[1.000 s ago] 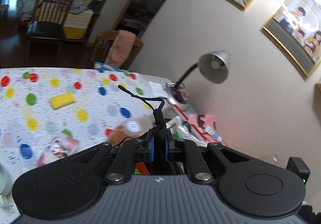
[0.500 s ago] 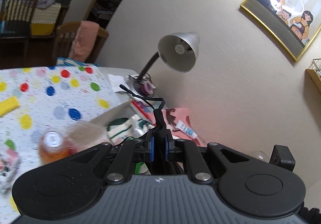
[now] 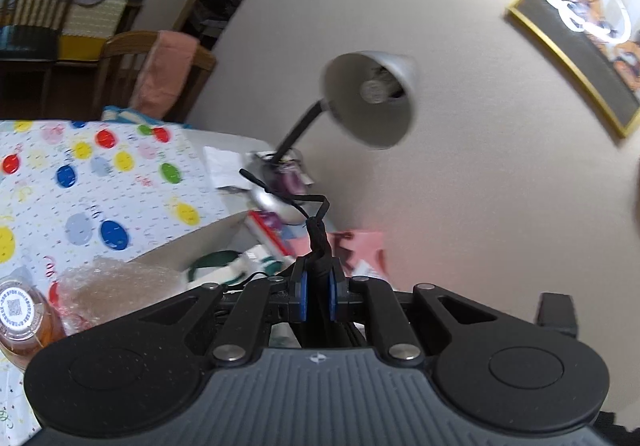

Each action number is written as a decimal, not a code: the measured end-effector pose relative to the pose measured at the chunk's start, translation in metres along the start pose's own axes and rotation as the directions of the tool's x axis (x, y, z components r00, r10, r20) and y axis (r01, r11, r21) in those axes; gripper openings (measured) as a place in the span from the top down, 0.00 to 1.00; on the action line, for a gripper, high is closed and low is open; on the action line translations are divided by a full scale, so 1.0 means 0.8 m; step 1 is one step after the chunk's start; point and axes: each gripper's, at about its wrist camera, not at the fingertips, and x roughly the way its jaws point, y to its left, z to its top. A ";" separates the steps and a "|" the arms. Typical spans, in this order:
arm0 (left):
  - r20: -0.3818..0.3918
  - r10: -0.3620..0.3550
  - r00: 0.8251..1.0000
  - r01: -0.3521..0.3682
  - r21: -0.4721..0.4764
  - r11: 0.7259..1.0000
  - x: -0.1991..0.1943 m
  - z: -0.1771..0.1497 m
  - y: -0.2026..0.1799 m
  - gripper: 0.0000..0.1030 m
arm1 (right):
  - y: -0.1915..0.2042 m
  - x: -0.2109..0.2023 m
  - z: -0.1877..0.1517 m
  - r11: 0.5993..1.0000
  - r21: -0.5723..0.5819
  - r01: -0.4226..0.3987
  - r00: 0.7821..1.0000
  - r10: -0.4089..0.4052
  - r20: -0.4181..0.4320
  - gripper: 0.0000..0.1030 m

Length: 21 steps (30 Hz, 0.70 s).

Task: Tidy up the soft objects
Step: 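Lift the black cloth and white cloth and carry both over the box, then lower both cloths into the box and open both tools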

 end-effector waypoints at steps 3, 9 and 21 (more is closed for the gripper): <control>-0.016 0.058 0.998 -0.058 -0.006 0.998 0.020 -0.007 0.017 0.91 | 0.002 0.019 0.002 1.000 -0.018 0.002 1.000 -0.002 -0.025 0.94; -0.057 0.194 0.979 -0.191 0.052 0.980 0.054 -0.022 0.041 0.91 | 0.012 0.059 0.005 0.998 -0.066 -0.008 0.997 0.003 -0.076 0.92; -0.162 0.329 0.930 -0.308 0.146 0.940 0.098 -0.055 0.066 0.91 | 0.037 0.111 0.001 0.993 -0.120 -0.023 0.993 0.009 -0.116 0.86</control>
